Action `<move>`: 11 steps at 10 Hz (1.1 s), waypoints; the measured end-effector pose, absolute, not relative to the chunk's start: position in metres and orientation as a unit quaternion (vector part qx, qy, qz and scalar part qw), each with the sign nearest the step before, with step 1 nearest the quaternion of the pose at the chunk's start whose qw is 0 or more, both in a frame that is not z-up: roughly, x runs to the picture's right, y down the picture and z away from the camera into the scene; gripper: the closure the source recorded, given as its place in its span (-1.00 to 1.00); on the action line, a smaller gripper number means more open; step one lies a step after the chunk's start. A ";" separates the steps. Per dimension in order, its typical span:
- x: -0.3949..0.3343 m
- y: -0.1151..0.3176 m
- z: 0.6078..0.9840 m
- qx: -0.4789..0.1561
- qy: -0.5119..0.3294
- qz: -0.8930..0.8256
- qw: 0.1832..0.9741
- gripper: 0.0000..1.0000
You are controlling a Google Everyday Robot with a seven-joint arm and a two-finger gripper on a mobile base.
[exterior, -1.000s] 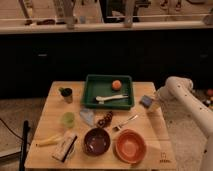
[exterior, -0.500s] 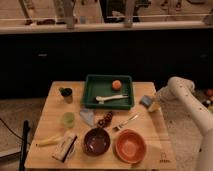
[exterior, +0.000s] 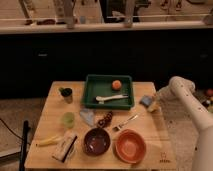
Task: Place sponge in red bowl
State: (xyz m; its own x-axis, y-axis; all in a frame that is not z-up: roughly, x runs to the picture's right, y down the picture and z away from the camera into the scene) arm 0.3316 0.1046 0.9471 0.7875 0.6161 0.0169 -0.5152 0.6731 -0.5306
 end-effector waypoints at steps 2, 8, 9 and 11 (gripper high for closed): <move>0.328 0.102 0.947 -0.259 -0.103 0.308 0.910 -0.57; 0.325 0.103 0.947 -0.263 -0.113 0.309 0.907 0.59; 0.325 0.103 0.947 -0.263 -0.113 0.308 0.907 0.75; 0.324 0.102 0.945 -0.264 -0.116 0.295 0.911 1.00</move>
